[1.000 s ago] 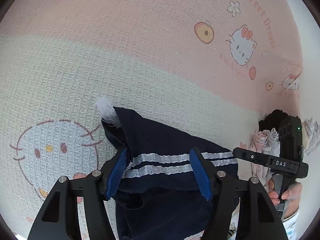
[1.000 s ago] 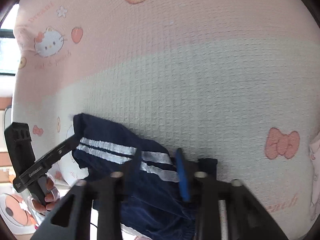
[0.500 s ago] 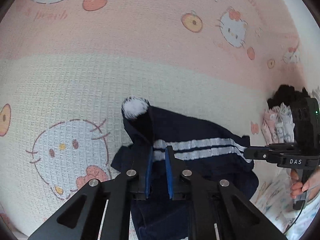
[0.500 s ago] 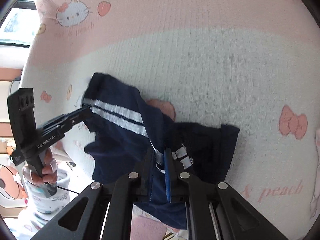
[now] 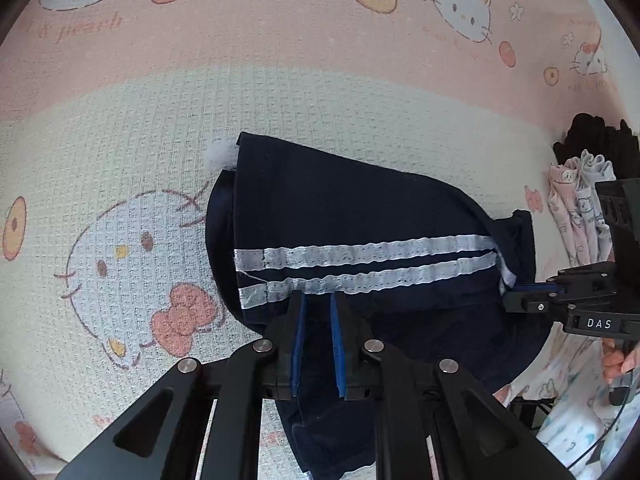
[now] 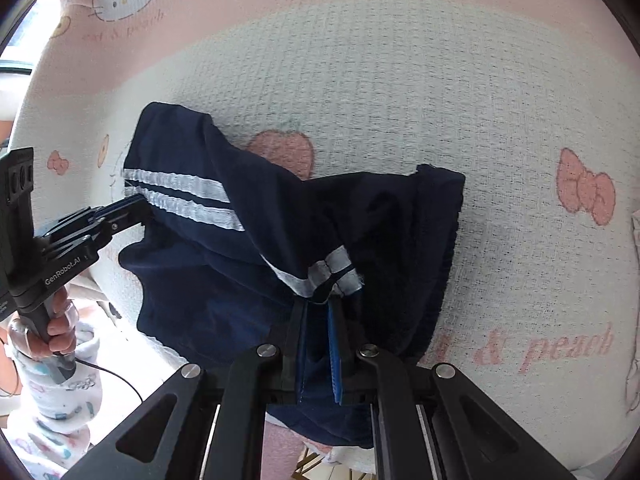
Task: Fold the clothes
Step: 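Lay the pants flat and smooth the striped leg with both grippers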
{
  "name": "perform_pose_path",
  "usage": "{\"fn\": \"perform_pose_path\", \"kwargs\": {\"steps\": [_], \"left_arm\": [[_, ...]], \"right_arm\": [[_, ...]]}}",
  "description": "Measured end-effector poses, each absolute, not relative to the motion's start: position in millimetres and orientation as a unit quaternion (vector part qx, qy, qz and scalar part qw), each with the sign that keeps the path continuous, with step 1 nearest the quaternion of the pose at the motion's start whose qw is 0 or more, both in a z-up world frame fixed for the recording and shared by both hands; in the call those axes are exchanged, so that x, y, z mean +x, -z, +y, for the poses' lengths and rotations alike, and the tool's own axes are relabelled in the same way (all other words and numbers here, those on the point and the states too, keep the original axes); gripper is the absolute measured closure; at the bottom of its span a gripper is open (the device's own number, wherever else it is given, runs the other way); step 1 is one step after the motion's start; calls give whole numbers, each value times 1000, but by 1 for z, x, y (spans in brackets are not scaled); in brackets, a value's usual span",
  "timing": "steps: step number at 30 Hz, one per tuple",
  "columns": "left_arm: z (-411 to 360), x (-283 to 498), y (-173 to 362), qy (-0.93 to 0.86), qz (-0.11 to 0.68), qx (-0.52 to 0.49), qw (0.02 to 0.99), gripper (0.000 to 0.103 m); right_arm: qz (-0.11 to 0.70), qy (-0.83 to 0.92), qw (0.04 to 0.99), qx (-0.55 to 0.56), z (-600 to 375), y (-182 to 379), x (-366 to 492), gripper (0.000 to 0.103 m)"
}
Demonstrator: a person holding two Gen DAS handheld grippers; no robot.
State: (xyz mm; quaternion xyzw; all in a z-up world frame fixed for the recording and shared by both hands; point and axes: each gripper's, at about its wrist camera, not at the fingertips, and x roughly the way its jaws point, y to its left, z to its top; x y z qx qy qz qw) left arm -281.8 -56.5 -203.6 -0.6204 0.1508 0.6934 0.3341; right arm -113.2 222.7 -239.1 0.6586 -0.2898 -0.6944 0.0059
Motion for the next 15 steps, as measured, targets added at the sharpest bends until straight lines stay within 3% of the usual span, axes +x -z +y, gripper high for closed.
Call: {"fn": "perform_pose_path", "kwargs": {"steps": [9, 13, 15], "left_arm": [[-55, -294, 198, -680, 133, -635, 341, 91], [-60, -307, 194, -682, 105, -649, 321, 78], [-59, -310, 187, -691, 112, -639, 319, 66]], "right_arm": [[-373, 696, 11, 613, 252, 225, -102, 94], [-416, 695, 0, 587, 275, 217, -95, 92], [-425, 697, -10, 578, 280, 216, -90, 77]]}}
